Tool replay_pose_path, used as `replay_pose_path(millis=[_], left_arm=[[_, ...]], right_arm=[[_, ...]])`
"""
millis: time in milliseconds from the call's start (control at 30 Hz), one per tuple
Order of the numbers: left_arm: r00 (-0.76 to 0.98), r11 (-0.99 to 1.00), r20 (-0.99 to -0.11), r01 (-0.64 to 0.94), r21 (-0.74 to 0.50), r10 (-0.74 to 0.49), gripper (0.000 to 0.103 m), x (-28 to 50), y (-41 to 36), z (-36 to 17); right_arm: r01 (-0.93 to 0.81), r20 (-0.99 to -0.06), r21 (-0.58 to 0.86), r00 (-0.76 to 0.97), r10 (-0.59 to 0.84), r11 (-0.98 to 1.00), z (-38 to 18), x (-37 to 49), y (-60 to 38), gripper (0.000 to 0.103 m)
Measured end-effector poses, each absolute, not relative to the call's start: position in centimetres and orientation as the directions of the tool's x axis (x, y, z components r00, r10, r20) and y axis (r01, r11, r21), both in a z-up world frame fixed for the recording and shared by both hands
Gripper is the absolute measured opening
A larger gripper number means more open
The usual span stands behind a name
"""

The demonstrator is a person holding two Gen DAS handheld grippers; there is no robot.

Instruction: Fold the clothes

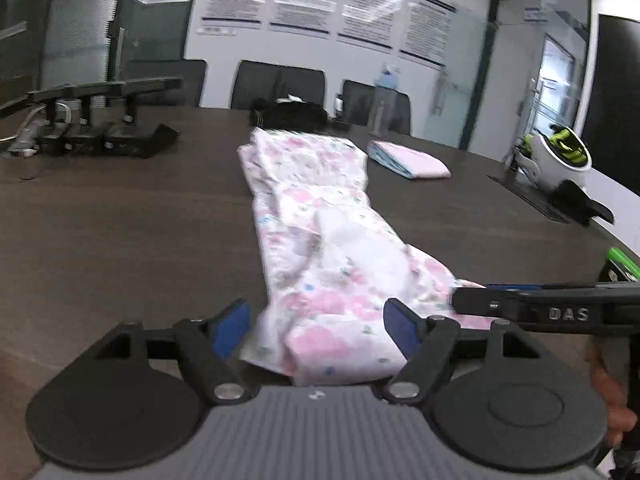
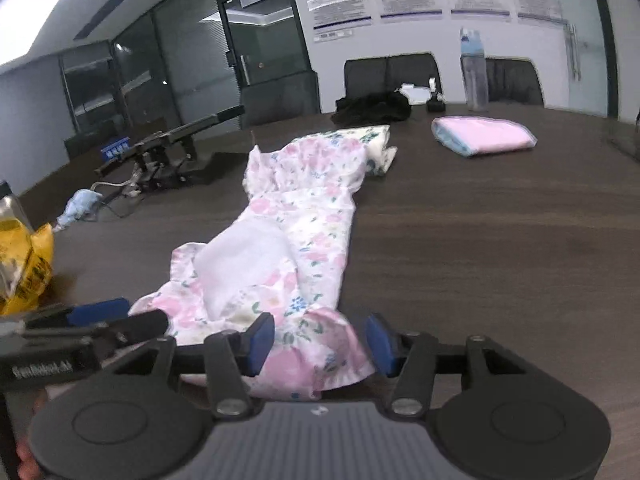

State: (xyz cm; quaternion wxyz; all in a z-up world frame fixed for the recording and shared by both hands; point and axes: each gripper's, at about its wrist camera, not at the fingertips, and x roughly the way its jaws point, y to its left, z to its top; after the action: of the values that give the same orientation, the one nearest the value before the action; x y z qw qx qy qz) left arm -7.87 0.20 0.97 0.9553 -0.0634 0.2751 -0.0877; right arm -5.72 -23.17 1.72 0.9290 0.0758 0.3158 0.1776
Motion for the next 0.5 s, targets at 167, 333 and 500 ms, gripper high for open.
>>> replay_pose_path(millis=[167,333,500], left_arm=[[0.835,0.962,-0.508,0.089,-0.258,-0.213,0.048,-7.9,0.8,0.7],[0.836,0.934,-0.482,0.091,-0.346,-0.26,0.032,-8.3,1.3,0.9],[0.818,0.822,-0.452,0.043,-0.567,-0.355,0.006,-7.4,3.8,0.4]], right_arm=[[-0.26,-0.554,0.326,0.727,0.406,0.909,1.1,-5.9,-23.2,0.025],[-0.251,-0.541,0.367,0.725,0.425,0.896,0.9,-6.3,-22.8,0.024],[-0.232,-0.458,0.565,0.71,0.534,0.792,0.5,-5.9,-24.9,0.005]])
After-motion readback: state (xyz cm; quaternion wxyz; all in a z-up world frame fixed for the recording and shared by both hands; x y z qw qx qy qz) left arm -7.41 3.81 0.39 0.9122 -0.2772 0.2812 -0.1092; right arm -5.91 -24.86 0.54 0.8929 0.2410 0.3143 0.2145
